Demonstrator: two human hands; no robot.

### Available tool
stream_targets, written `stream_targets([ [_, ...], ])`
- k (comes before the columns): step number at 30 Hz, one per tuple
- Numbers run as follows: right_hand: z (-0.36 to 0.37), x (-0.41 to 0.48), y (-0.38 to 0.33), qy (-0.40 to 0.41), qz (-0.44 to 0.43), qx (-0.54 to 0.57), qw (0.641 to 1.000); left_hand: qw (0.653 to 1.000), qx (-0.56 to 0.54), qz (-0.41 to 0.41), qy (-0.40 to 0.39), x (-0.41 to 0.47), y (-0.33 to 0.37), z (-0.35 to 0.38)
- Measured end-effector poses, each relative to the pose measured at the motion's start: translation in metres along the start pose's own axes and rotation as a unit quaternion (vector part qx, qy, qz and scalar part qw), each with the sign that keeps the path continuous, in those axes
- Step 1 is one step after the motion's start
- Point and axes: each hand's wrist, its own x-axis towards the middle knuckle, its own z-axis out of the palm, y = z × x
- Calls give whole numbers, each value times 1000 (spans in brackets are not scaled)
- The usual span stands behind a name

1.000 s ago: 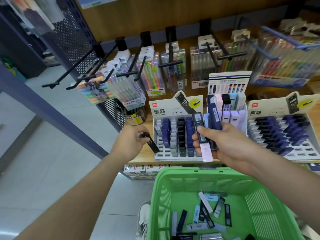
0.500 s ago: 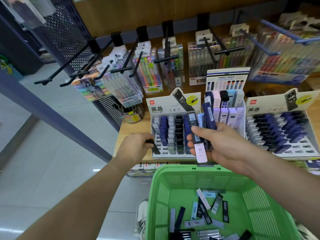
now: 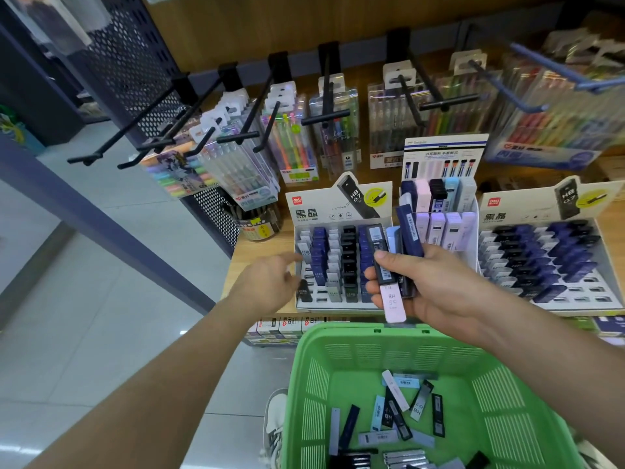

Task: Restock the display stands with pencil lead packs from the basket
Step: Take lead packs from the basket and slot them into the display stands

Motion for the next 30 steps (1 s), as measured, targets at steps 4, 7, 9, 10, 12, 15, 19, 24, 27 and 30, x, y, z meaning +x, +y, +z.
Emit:
stream_targets([
  [4,-1,-3,-1,-10,11,18,1000,913,-400,-77,28,-7,31,-33],
  [7,3,-8,0,-43,23,34,998,790,-609,-75,11,-24,59,-45],
  [9,7,-12,1,-72,33,49,996,734,-676,-65,0,-33,75,-45],
  [10,10,-14,1,-86,39,60,994,714,-697,-58,-3,-36,82,-43],
  [12,15,-17,2,-111,44,81,990,686,-727,-42,-2,-39,93,-40],
  [15,20,-20,4,-112,31,97,989,691,-723,-22,14,-40,104,-35],
  [19,18,-22,0,-61,1,96,994,730,-683,17,-34,-35,100,-38],
  [24,3,-27,-13,-21,-1,128,992,842,-534,68,8,-32,78,-54],
  [27,-8,-29,-19,16,-1,126,992,921,-369,109,55,-33,75,-55],
  [30,-20,-31,-22,22,0,85,996,970,-145,184,61,-33,80,-52],
])
